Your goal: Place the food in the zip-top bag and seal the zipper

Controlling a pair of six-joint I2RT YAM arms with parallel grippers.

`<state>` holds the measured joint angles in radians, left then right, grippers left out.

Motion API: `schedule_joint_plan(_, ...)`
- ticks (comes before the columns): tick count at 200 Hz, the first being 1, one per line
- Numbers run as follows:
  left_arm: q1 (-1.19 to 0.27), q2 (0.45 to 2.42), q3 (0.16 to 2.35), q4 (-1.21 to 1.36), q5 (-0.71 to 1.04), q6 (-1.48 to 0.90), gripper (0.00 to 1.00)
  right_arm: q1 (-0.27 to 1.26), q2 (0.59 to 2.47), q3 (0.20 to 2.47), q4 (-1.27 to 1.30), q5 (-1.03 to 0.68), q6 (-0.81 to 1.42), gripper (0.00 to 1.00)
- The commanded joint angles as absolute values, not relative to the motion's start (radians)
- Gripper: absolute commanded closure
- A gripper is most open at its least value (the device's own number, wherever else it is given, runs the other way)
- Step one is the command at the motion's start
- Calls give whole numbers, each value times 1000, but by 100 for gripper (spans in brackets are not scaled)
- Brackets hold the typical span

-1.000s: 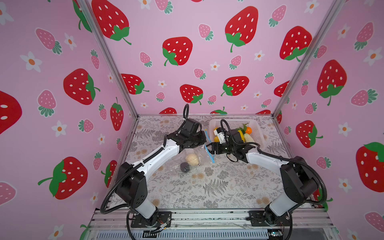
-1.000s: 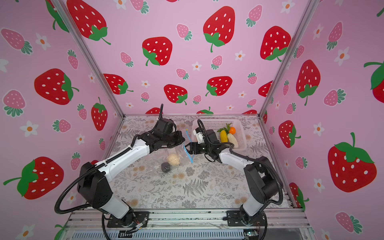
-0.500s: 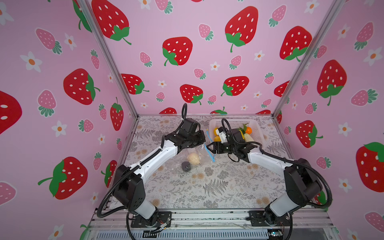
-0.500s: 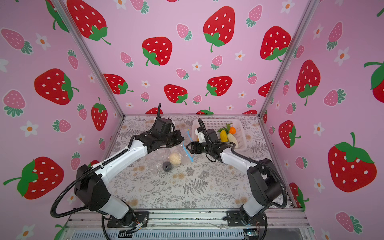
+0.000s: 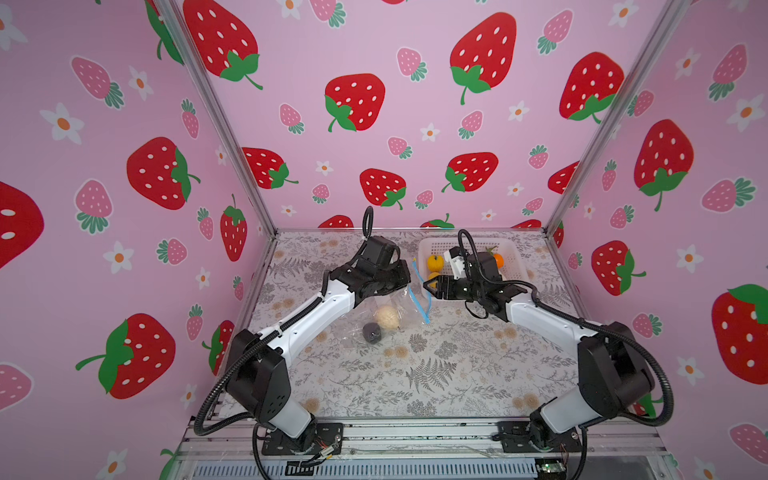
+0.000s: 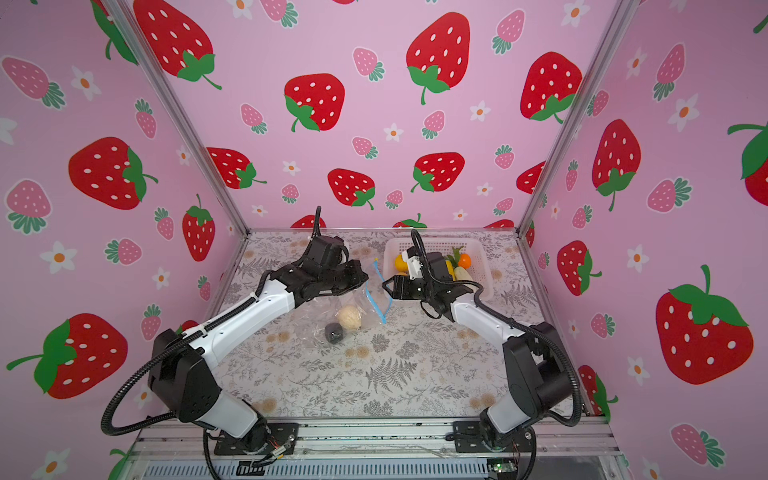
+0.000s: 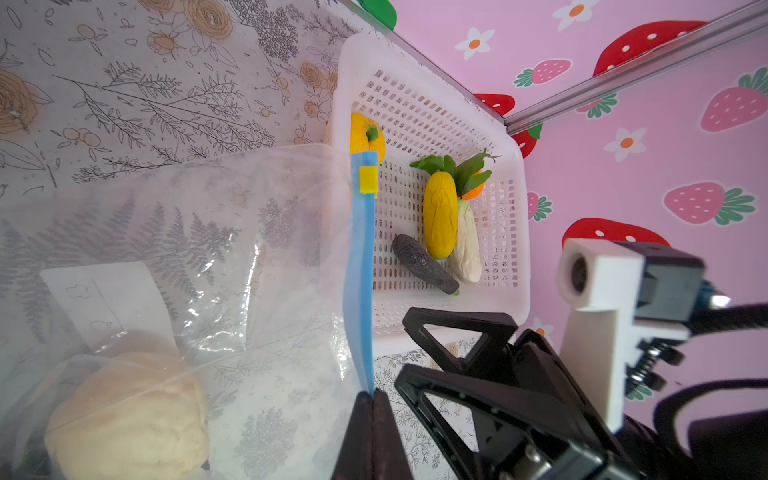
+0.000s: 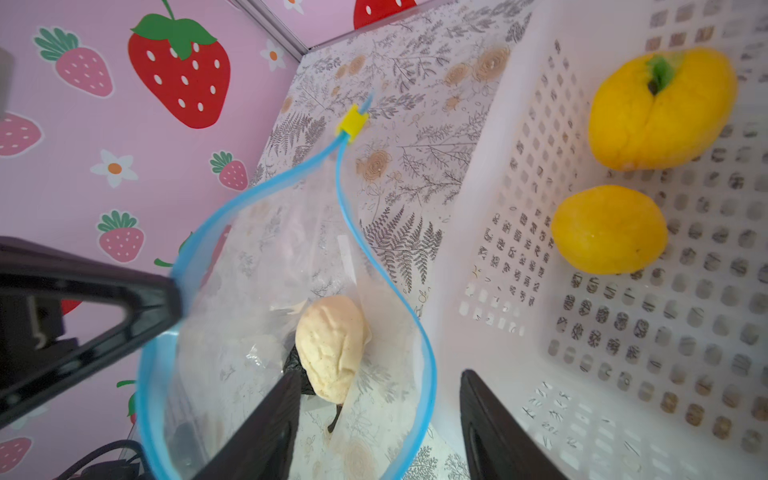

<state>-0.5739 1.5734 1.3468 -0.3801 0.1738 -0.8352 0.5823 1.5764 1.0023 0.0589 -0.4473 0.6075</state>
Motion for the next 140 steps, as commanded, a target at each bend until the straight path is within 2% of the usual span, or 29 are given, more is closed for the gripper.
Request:
schedule_joint_plan(1, -569, 1539, 1336, -373, 169, -842, 100, 581, 1603, 982, 53, -485, 632, 42)
schedule_joint_plan(34, -569, 1521, 1336, -379, 163, -840, 100, 581, 1626, 979, 73, -506, 638, 48)
schedule_joint_plan(71, -569, 1500, 1338, -383, 156, -840, 100, 585, 1641, 985, 105, -539, 646, 64)
schedule_joint_plan(111, -570, 1487, 1336, -393, 150, -837, 100, 592, 1642, 997, 117, -559, 652, 77)
schedule_joint_plan(140, -569, 1474, 1332, -404, 143, -832, 100, 594, 1620, 1008, 114, -561, 652, 81)
